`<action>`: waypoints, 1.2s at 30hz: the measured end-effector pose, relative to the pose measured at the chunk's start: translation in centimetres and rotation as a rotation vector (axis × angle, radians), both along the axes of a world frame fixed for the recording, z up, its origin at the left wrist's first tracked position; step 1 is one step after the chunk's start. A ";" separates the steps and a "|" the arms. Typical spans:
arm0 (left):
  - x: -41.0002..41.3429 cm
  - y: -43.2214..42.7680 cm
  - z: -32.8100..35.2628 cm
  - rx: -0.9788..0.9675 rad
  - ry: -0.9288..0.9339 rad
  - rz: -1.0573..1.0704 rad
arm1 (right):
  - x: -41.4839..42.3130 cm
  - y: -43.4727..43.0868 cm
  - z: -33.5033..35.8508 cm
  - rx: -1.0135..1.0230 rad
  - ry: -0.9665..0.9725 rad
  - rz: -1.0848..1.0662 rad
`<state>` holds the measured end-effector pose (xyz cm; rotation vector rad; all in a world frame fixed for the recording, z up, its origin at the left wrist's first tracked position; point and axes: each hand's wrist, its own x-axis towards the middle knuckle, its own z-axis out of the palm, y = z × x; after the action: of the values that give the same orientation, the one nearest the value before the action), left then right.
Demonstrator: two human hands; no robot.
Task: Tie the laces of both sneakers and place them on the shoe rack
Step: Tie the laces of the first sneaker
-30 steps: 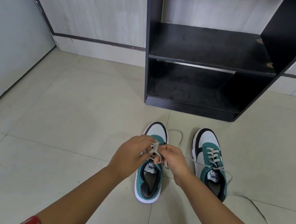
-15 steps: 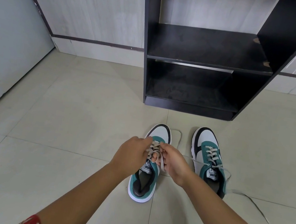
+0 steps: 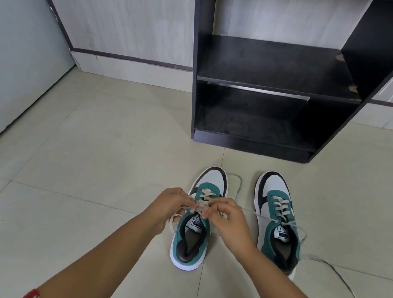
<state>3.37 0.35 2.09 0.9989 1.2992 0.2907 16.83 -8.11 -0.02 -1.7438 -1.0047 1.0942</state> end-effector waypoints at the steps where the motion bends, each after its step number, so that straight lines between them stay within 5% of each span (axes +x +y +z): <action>1: -0.3 0.0 -0.1 -0.008 -0.010 0.027 | 0.1 -0.2 0.3 -0.005 0.026 -0.040; 4: -1.3 0.4 -0.8 -0.013 -0.033 0.148 | 0.7 -1.0 0.3 -0.053 0.184 -0.220; 9: -2.1 0.1 -2.5 -0.191 -0.121 0.315 | 0.7 -2.1 -0.4 -0.052 0.922 -0.412; 13: -2.1 -0.2 -3.2 -0.247 -0.161 0.426 | 0.7 -2.4 -1.0 0.003 1.193 -0.505; 21: -2.1 -0.4 -4.4 -0.101 -0.069 0.500 | 1.4 -1.3 -0.9 -0.131 0.822 -0.520; 36: -2.5 -0.6 -5.4 -0.032 -0.015 0.517 | 2.4 -1.9 -2.0 -0.310 0.774 -0.493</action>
<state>0.83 -0.21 -3.29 0.6189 1.5315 0.6666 19.20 -9.99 -2.00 -1.4617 0.0699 1.4541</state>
